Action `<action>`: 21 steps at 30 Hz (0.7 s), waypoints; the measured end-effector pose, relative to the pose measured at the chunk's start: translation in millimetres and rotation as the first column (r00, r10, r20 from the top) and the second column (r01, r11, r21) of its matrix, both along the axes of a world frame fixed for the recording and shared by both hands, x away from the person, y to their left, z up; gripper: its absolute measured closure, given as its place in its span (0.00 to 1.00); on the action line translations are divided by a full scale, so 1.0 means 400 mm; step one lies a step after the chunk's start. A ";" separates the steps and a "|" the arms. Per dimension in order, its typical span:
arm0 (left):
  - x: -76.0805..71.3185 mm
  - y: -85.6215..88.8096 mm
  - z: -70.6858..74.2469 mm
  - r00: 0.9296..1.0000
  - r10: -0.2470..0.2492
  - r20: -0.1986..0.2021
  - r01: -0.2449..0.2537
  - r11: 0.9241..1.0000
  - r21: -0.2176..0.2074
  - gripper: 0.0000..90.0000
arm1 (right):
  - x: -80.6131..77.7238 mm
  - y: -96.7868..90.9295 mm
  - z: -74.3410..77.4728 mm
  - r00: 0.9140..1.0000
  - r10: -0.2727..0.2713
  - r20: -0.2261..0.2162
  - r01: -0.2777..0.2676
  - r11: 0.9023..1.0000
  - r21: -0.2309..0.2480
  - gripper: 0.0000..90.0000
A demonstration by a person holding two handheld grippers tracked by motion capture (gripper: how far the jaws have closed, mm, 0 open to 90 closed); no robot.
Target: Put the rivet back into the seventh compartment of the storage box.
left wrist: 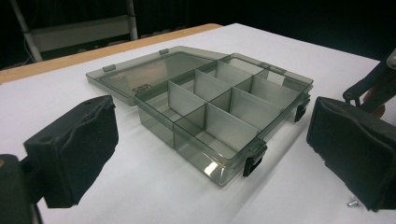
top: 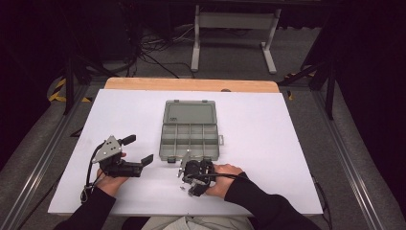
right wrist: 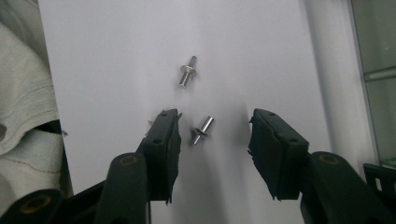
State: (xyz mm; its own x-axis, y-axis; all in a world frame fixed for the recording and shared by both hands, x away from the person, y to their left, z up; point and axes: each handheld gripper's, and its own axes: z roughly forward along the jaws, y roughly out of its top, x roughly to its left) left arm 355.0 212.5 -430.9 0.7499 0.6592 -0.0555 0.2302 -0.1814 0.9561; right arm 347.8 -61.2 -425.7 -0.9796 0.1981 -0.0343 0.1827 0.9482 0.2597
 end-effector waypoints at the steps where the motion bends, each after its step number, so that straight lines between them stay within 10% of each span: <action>1: 0.000 0.000 0.000 1.000 0.000 0.000 0.000 1.000 0.000 0.03 | 0.000 0.000 -0.001 1.000 0.003 0.006 -0.003 1.000 -0.003 0.61; 21: 0.000 0.000 0.000 1.000 0.000 -0.002 0.000 1.000 0.002 0.03 | -0.004 0.011 -0.001 1.000 0.015 -0.016 -0.014 1.000 0.004 0.88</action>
State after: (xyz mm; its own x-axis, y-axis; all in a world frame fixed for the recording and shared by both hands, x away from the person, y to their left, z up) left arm 355.0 212.6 -430.9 0.7497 0.6594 -0.0559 0.2325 -0.1834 0.9551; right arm 346.4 -56.9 -426.3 -0.9828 0.1840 -0.0175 0.1732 0.9499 0.2601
